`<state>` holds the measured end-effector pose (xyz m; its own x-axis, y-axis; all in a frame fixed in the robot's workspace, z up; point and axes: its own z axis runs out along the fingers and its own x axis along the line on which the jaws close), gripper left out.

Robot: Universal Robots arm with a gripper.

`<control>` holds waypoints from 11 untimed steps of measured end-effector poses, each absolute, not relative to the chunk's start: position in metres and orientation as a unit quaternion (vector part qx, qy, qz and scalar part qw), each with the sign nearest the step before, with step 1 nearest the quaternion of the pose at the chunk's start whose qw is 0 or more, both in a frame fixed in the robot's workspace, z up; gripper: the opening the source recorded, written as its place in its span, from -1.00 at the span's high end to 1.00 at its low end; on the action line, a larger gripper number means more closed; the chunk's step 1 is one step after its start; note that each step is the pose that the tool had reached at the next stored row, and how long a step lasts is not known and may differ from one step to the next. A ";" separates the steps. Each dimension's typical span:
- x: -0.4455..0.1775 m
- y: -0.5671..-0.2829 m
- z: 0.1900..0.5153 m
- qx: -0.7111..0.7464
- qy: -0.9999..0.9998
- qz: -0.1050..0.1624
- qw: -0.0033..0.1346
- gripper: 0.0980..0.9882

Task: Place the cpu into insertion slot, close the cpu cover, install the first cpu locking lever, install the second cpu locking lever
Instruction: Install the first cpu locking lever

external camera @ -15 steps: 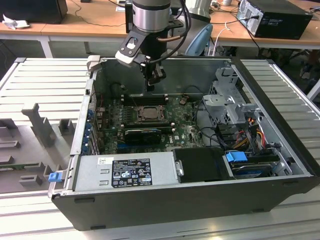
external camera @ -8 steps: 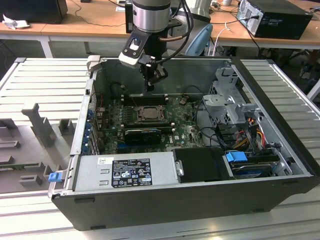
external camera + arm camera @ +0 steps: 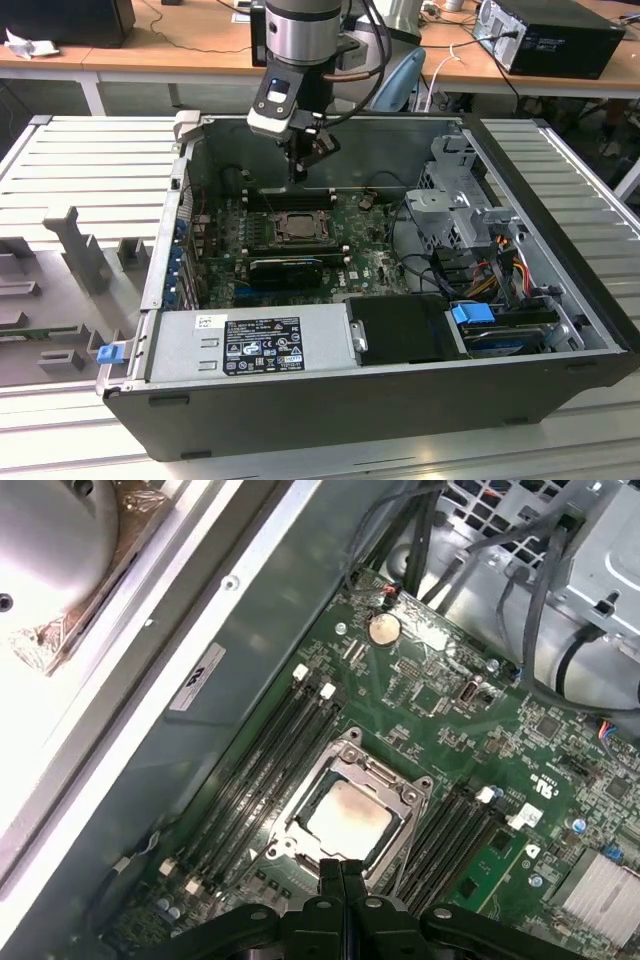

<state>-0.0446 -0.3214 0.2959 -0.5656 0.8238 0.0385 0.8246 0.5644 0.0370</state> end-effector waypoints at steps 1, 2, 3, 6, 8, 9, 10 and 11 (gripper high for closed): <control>-0.045 -0.321 0.296 -0.463 -0.886 -0.025 0.009 0.98; -0.045 -0.321 0.296 -0.460 -0.887 -0.025 0.009 0.98; -0.045 -0.321 0.296 -0.459 -0.888 -0.025 0.009 0.98; -0.045 -0.321 0.296 -0.444 -0.896 -0.025 0.009 0.98; -0.045 -0.321 0.295 -0.432 -0.901 -0.025 0.009 0.98; -0.045 -0.321 0.295 -0.422 -0.906 -0.025 0.010 0.98; -0.045 -0.321 0.295 -0.410 -0.912 -0.025 0.010 0.98; -0.045 -0.321 0.295 -0.402 -0.915 -0.025 0.010 0.98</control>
<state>-0.0451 -0.3213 0.2954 -0.6761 0.7358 0.0385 0.7368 0.6751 0.0370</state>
